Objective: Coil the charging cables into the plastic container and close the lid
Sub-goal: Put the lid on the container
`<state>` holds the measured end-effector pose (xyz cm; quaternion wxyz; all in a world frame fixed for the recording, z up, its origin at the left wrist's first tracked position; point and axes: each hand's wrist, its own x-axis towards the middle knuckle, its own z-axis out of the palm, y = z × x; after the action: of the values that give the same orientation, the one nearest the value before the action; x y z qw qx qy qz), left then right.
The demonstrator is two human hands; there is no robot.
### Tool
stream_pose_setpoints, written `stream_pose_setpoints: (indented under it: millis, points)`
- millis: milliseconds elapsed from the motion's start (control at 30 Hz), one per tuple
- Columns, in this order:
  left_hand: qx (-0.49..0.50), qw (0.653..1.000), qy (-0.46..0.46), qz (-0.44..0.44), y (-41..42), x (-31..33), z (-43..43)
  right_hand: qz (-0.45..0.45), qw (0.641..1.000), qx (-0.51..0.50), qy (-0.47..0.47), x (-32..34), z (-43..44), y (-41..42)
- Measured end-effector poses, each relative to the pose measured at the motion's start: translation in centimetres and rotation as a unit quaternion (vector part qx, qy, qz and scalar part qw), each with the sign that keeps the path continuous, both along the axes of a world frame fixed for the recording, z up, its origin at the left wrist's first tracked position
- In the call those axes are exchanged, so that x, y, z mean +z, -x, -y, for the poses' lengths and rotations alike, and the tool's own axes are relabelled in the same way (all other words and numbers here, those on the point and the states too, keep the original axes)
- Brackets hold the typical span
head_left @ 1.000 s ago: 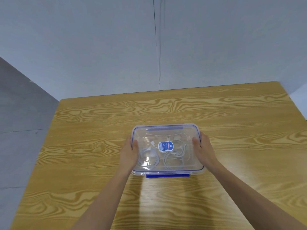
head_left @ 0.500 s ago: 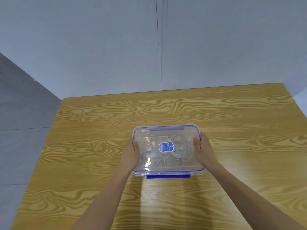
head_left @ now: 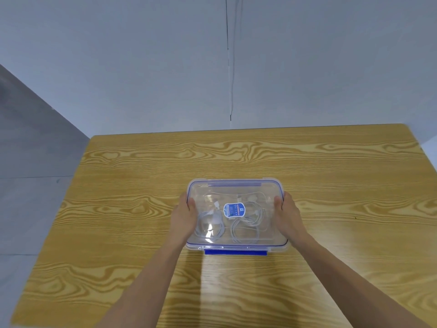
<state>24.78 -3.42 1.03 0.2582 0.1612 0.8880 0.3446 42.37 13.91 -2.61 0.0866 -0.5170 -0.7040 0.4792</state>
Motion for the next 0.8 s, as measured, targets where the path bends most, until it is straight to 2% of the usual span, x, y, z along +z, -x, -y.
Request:
stream_pose_setpoints:
  millis: [200, 300, 433, 533, 667, 800]
  points:
    - [0.008, 1.000, 0.029, -0.003, 0.1, -1.6, 0.3, 0.031, 0.997, -0.008, -0.076, 0.2, 1.0, 0.0]
    - [-0.013, 0.999, 0.045, -0.004, 1.0, -1.2, 0.2, 0.044, 0.996, -0.007, -0.080, 0.3, 1.0, 0.0]
    - [-0.100, 0.985, 0.092, -0.107, 3.7, 1.6, -1.6, 0.071, 0.995, -0.008, -0.074, 1.0, 0.9, -0.1]
    - [-0.251, 0.954, 0.076, -0.144, 5.7, 3.7, -5.4, 0.068, 0.994, -0.062, -0.060, 2.1, 1.5, -1.2]
    - [-0.425, 0.890, 0.149, -0.063, 6.2, 4.6, -10.4, 0.045, 0.991, -0.123, 0.010, 3.1, 4.4, -3.2]
    - [-0.513, 0.832, 0.208, -0.015, 5.9, 3.5, -12.2, 0.026, 0.974, -0.199, 0.102, 3.2, 7.7, -3.6]
